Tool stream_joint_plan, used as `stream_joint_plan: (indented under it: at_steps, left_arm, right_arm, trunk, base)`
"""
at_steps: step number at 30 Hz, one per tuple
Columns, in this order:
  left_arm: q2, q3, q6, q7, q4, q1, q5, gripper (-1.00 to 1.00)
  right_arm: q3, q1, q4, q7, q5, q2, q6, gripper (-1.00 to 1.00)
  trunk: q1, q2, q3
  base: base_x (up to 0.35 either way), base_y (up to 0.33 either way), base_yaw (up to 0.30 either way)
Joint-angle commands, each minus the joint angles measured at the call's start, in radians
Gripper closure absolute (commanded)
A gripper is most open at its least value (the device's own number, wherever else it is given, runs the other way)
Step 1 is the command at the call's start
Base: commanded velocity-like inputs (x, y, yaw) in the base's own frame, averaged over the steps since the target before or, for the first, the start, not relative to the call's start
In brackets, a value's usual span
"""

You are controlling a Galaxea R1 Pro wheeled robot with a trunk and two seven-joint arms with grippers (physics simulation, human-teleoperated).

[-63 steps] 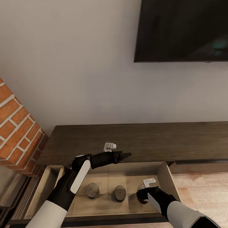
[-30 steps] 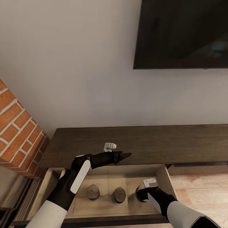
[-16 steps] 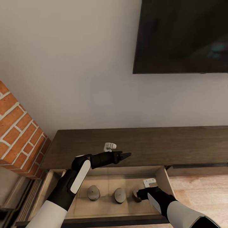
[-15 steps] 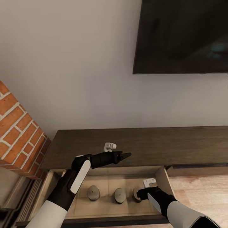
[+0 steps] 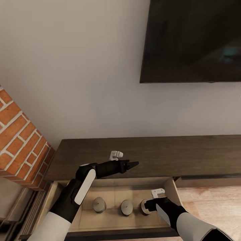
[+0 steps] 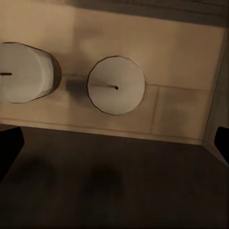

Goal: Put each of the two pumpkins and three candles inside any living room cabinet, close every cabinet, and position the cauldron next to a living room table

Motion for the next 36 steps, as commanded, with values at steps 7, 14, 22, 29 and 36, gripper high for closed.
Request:
stream_joint_plan:
  at_steps: [7, 14, 22, 29, 36]
  left_arm:
    - [0.001, 0.0, 0.0, 0.0, 0.0, 0.0, 0.0, -1.0]
    - [0.002, 0.0, -0.002, 0.001, 0.005, 0.0, 0.0, -1.0]
    - [0.001, -0.001, -0.003, 0.002, 0.008, 0.001, 0.0, -1.0]
    - [0.001, -0.001, -0.003, 0.003, 0.009, 0.002, 0.0, -1.0]
    - [0.0, -0.001, -0.003, 0.003, 0.01, 0.002, 0.0, -1.0]
  right_arm:
    - [-0.001, 0.0, 0.0, 0.001, 0.001, -0.001, 0.0, -1.0]
    - [-0.002, 0.0, -0.003, 0.002, 0.002, -0.003, 0.0, -1.0]
    - [-0.002, 0.0, -0.009, 0.002, 0.002, -0.006, 0.0, -1.0]
    - [-0.001, 0.0, -0.01, 0.002, 0.002, -0.006, 0.0, -1.0]
    - [0.0, 0.0, -0.011, 0.002, 0.002, -0.006, 0.0, -1.0]
  trunk:
    - [-0.012, 0.021, 0.009]
    - [-0.012, 0.021, 0.009]
    - [-0.012, 0.021, 0.009]
    - [-0.012, 0.021, 0.009]
    - [-0.012, 0.021, 0.009]
  base:
    - [0.0, 0.0, 0.0]
    - [0.0, 0.0, 0.0]
    - [0.0, 0.0, 0.0]
    - [0.0, 0.0, 0.0]
    - [-0.112, 0.0, 0.0]
